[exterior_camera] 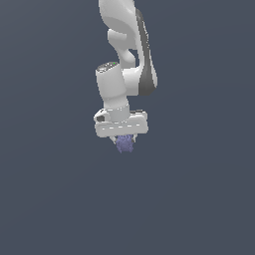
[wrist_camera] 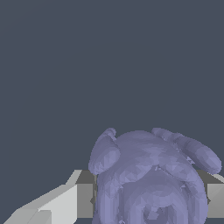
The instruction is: Pick up the object and move it to a goal position.
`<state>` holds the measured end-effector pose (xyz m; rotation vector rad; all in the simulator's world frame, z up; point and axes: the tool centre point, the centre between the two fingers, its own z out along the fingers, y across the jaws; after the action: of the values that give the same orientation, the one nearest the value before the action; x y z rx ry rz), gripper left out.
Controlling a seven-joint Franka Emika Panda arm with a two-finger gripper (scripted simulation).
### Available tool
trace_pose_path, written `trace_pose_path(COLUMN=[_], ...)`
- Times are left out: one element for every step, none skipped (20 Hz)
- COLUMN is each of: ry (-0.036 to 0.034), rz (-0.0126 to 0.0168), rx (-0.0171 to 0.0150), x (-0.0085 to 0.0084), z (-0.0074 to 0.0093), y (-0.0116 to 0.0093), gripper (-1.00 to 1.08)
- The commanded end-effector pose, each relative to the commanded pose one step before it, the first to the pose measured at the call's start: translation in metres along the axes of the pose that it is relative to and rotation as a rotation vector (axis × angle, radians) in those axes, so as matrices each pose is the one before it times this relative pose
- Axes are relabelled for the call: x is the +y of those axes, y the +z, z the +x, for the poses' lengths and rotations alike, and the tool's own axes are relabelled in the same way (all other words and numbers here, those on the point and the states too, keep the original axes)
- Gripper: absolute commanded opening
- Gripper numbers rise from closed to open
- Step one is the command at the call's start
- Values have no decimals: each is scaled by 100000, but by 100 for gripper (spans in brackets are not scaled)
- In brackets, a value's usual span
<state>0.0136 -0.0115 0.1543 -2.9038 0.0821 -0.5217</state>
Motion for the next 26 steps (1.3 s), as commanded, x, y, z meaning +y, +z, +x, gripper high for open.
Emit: trace_pose_path(ry=[-1538,-566,-562,-559,-557,-554,-553,-552,-553,-552,-554,-556,-559,-562,-566,-570,-576,-582,-589,-597,-606,-615,-626,-639,-651,-666], rz=[1985,781,778,775,774,772,771,772,774,775,779,782,787,792,798,805,814,823,833,845,858,872,888,905,922,943], rx=[2829,1065,1058,1052,1048,1044,1042,1041,1042,1042,1046,1049,1055,1060,1068,1077,1088,1099,1113,1128,1145,1163,1184,1207,1231,1259], x=[319,124,123,122,121,120,120,119,118,119,118,119,119,119,120,121,122,123,124,125,127,129,131,133,137,139], z=[944,362,360,358,357,355,355,354,355,355,356,357,359,361,364,367,371,375,379,384,390,396,403,411,420,429], y=[-868,-327,-325,-323,-322,-320,-319,-319,-319,-318,-320,-321,-322,-324,-326,-328,-331,-335,-339,-343,-348,-353,-360,-366,-373,-382], gripper=[-100,-100,-100,-100,-100,-100,-100,-100,-100,-100,-100,-100,-100,-100,-100,-100,-100,-100,-100,-100,-100,-100,-100,-100,-100,-100])
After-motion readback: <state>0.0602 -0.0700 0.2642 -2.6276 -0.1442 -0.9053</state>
